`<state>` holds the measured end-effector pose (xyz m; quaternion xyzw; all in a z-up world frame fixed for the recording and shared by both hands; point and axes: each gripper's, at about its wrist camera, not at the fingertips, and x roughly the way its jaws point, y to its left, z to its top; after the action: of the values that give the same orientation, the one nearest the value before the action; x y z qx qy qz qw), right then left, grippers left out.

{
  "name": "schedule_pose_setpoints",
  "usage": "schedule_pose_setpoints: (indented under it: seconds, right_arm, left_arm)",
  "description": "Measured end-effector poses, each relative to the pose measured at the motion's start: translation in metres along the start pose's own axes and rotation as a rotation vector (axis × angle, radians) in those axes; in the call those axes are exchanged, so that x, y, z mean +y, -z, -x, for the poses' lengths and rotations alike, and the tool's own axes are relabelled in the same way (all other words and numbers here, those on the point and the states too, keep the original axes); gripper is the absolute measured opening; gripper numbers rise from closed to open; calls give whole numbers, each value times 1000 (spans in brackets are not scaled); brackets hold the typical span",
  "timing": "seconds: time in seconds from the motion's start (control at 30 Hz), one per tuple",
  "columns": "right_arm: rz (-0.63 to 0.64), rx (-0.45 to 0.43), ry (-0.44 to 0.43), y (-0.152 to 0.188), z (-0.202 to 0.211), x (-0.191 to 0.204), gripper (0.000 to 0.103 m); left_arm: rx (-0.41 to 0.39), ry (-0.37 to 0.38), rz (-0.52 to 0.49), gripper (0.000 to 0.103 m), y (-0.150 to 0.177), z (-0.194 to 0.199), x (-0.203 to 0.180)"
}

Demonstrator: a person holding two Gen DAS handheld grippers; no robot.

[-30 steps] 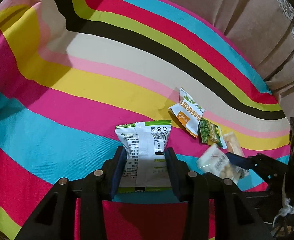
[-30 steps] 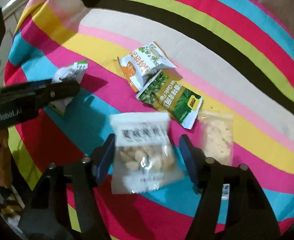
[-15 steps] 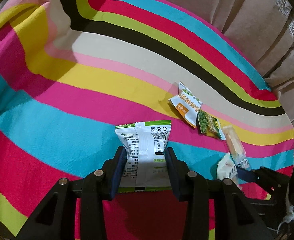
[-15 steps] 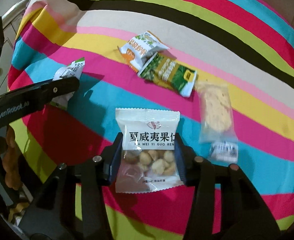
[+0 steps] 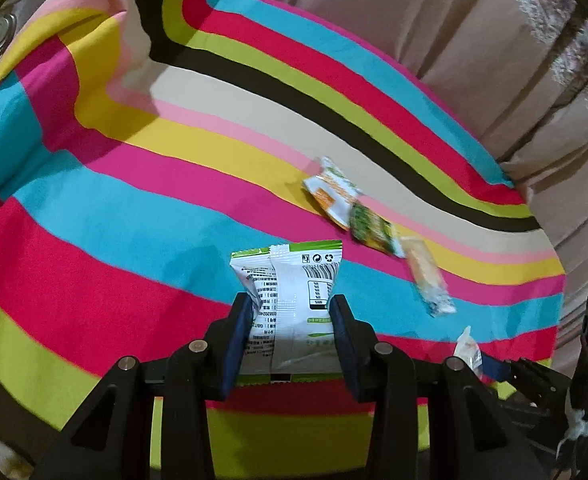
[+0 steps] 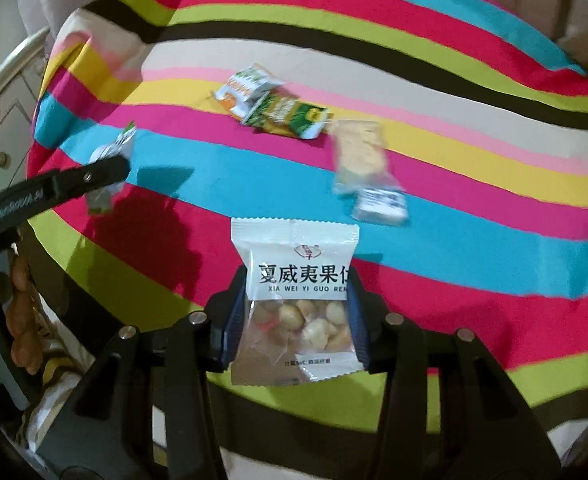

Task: Organize snacks
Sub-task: 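Lift both held white packets and carry them over the white box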

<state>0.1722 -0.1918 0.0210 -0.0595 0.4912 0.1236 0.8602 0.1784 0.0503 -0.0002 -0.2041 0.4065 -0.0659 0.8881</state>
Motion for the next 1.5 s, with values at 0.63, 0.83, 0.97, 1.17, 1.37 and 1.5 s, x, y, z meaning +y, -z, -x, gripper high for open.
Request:
schedule_pose_setpoints:
  seconds: [0.63, 0.83, 0.97, 1.17, 1.37, 1.5]
  right_arm:
    - [-231, -63, 138, 108, 96, -90, 49]
    - [-334, -50, 209, 159, 121, -133, 49]
    - [-406, -33, 257, 192, 133, -163, 49]
    - [-520, -4, 324, 240, 147, -206, 49]
    - [-602, 6, 356, 272, 158, -231, 49]
    - [-636, 0, 366, 281, 165, -241, 50]
  left_arm:
    - [86, 174, -186, 41, 83, 33, -120]
    - [157, 258, -275, 41, 109, 34, -169]
    - [192, 303, -341, 41, 126, 37, -202]
    - [257, 378, -456, 41, 161, 39, -254]
    - [311, 442, -564, 41, 196, 44, -301]
    - [344, 474, -620, 41, 215, 46, -323]
